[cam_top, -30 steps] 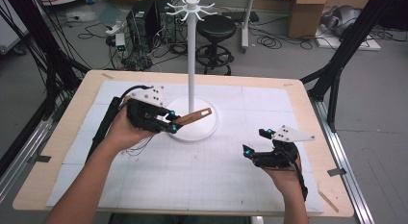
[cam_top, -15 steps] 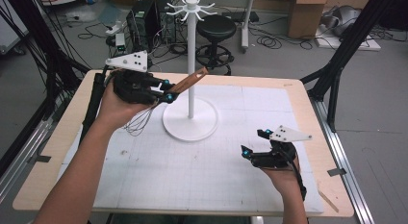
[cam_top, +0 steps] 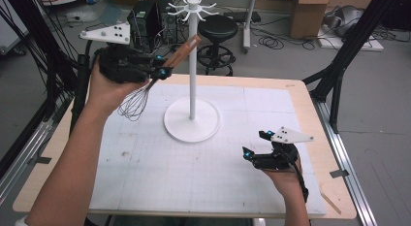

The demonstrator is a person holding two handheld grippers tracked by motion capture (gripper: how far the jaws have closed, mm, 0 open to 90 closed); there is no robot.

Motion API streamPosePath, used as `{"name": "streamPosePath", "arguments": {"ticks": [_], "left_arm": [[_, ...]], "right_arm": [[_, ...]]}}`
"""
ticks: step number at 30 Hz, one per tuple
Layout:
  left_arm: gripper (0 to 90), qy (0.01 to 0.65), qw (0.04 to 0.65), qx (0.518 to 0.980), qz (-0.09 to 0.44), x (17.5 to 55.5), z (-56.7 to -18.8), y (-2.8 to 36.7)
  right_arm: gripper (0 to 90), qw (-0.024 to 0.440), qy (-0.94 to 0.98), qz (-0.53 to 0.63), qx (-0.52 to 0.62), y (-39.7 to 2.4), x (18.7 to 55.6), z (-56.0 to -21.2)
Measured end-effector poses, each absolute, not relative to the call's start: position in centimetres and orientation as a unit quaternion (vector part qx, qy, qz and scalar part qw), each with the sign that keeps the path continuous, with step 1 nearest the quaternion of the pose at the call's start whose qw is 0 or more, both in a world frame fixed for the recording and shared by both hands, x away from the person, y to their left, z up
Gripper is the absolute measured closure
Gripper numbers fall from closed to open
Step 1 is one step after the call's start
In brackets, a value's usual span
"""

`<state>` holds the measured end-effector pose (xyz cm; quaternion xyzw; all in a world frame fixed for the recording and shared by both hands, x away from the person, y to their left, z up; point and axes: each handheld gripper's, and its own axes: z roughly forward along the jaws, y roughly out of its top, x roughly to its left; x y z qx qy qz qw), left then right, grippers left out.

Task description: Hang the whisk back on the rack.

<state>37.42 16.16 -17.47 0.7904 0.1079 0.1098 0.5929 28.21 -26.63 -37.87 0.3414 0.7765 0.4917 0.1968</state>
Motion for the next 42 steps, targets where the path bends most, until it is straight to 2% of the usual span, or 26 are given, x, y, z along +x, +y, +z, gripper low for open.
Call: {"name": "streamPosePath", "arguments": {"ticks": [3,17,42], "left_arm": [[70.9,0.112,0.611,0.776,0.106,37.7,-17.0,16.8],[70.9,0.132,0.606,0.771,0.140,38.7,-15.6,17.3],[71.0,0.156,0.586,0.785,0.129,40.8,-17.9,15.0]], "right_arm": [[14.6,0.196,0.777,0.491,0.342,-26.5,28.2,-37.9],[14.6,0.195,0.775,0.493,0.343,-26.7,28.2,-37.9],[14.6,0.193,0.775,0.492,0.347,-27.1,28.1,-38.0]]}}
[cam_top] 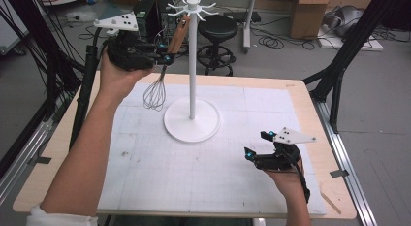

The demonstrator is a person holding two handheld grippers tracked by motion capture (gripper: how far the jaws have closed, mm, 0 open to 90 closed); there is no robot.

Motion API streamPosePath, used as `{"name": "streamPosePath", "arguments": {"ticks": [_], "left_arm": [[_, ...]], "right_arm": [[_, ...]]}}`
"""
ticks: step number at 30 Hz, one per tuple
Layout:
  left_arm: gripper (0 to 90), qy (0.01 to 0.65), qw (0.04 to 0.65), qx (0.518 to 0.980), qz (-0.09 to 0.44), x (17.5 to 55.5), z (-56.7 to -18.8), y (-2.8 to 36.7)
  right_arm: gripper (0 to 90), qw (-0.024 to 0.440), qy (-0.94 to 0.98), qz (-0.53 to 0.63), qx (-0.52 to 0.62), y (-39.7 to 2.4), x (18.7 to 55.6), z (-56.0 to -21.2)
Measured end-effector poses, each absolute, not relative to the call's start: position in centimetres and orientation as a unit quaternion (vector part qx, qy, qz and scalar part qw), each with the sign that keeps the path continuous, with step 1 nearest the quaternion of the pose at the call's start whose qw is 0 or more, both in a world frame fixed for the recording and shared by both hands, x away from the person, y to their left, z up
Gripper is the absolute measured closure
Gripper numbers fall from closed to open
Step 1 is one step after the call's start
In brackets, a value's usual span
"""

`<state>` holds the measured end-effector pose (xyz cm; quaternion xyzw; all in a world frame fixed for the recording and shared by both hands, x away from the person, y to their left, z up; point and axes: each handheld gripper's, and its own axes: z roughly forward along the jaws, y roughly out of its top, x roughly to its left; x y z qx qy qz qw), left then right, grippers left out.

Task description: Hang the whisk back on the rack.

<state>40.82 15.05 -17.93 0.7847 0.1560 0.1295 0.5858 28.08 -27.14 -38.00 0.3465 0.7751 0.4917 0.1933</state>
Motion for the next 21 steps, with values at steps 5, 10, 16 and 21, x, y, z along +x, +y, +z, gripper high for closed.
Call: {"name": "streamPosePath", "arguments": {"ticks": [5,10,16,21], "left_arm": [[70.3,0.158,0.587,0.785,0.117,41.2,-18.2,14.7],[62.1,0.158,0.573,0.794,0.125,40.8,-18.2,14.8],[56.1,0.159,0.573,0.796,0.112,40.5,-18.9,15.5],[49.8,0.154,0.570,0.801,0.096,40.2,-19.8,15.9]], "right_arm": [[14.6,0.195,0.775,0.492,0.345,-27.2,28.0,-38.0],[14.6,0.196,0.774,0.493,0.345,-27.3,28.0,-37.9],[14.6,0.195,0.775,0.492,0.345,-27.1,28.0,-38.0],[14.6,0.195,0.777,0.491,0.343,-27.0,28.0,-37.9]]}}
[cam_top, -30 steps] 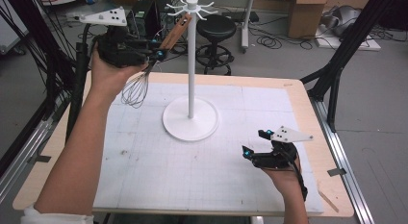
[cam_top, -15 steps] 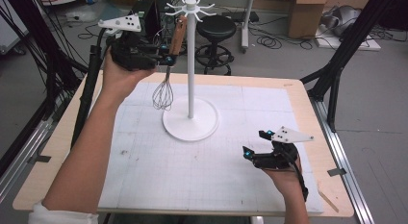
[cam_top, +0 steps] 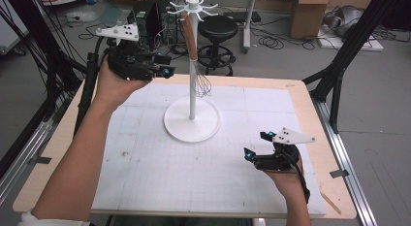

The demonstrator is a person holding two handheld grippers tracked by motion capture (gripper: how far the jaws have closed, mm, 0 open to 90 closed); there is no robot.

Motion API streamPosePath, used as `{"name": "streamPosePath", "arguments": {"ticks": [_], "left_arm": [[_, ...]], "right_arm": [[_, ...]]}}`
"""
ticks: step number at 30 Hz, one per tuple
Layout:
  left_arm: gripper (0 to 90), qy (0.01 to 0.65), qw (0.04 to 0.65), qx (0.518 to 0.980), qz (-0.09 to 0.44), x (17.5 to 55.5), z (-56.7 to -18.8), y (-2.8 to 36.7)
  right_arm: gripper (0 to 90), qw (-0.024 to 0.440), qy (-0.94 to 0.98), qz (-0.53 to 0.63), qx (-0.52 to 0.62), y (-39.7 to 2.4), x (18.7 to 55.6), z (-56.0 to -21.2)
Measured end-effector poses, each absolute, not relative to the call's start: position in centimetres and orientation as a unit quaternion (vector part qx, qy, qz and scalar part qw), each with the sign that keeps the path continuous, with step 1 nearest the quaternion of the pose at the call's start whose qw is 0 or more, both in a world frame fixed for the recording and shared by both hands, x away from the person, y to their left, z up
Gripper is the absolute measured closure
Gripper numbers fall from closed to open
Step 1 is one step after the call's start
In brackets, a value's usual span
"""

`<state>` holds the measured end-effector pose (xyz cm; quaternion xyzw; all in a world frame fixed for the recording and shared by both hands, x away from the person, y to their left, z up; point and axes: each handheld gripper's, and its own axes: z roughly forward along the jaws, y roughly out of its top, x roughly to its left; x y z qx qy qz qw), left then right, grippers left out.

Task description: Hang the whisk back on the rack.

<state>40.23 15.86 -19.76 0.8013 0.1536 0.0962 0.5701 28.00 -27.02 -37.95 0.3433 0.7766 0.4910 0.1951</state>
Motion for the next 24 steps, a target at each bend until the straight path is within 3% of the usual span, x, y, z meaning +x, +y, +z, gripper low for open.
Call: {"name": "streamPosePath", "arguments": {"ticks": [11,24], "left_arm": [[35.9,0.143,0.573,0.804,0.076,39.1,-22.1,16.9],[28.2,0.126,0.584,0.800,0.058,37.7,-24.0,17.4]], "right_arm": [[14.6,0.194,0.778,0.491,0.341,-26.7,28.0,-38.0],[14.6,0.193,0.780,0.489,0.339,-26.6,28.1,-38.0]]}}
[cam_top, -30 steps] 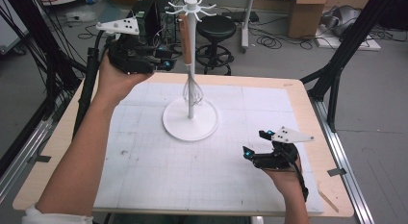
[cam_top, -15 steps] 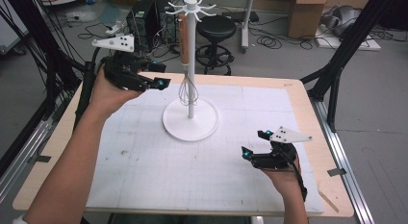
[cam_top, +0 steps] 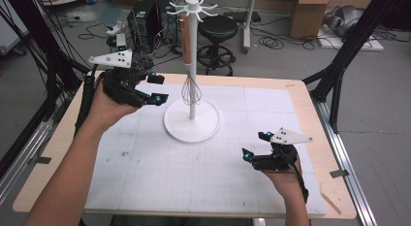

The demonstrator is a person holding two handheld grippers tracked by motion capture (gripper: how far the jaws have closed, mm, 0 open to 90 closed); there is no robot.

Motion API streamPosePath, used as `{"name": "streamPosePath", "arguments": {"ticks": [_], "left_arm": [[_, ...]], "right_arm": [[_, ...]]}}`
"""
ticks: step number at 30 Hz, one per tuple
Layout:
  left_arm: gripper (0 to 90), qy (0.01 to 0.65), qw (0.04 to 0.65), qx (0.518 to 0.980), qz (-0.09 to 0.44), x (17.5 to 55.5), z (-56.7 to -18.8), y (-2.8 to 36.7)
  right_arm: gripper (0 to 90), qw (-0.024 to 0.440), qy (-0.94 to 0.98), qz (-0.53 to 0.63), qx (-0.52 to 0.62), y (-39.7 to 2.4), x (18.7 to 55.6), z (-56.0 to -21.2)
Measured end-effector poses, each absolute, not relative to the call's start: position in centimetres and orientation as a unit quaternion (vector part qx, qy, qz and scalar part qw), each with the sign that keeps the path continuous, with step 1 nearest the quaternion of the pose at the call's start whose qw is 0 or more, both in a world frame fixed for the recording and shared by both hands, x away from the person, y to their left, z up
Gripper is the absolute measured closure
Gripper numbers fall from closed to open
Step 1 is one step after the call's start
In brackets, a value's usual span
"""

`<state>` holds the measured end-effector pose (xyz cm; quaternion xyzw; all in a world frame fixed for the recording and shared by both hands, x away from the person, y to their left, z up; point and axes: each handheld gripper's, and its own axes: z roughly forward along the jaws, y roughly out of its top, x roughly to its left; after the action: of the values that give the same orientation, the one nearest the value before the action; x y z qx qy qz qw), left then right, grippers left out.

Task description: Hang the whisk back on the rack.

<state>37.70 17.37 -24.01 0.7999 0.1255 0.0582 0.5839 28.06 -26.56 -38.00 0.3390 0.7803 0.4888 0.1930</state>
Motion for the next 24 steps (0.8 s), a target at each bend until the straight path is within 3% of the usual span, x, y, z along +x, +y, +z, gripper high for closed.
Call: {"name": "streamPosePath", "arguments": {"ticks": [24], "left_arm": [[13.5,0.148,0.580,0.799,0.052,34.4,-33.1,17.8]], "right_arm": [[14.6,0.192,0.782,0.486,0.340,-26.4,28.2,-38.1]]}}
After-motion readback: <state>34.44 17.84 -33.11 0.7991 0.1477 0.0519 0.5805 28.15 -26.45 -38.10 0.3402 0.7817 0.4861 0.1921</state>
